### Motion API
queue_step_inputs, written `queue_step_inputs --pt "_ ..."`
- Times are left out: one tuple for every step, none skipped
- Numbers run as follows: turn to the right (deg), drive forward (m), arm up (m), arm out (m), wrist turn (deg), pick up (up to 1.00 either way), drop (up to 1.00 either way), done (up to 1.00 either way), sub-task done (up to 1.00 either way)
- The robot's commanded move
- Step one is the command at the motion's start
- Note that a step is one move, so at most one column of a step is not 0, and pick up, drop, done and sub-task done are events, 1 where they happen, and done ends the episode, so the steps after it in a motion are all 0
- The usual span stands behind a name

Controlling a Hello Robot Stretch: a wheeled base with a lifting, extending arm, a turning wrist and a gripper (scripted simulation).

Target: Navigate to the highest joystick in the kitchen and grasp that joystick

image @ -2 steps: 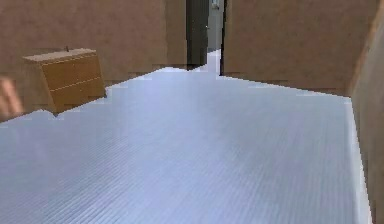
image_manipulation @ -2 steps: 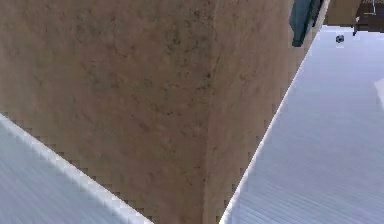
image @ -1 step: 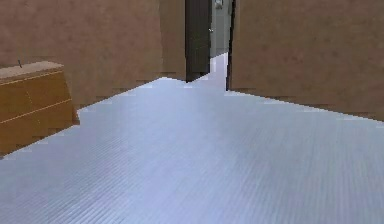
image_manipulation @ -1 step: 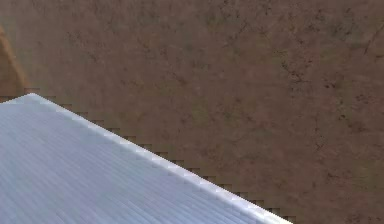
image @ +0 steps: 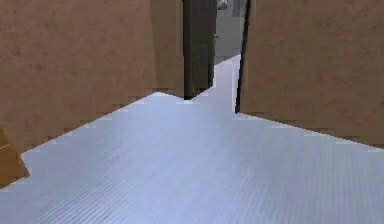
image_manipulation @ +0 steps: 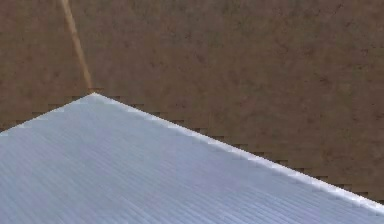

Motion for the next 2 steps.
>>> queue_step_inputs --pt "0.0 1.00 0.00 0.00 0.0 0.00 0.00 0.00 0.00" --pt "0.0 1.00 0.00 0.00 0.0 0.00 0.00 0.00 0.00"
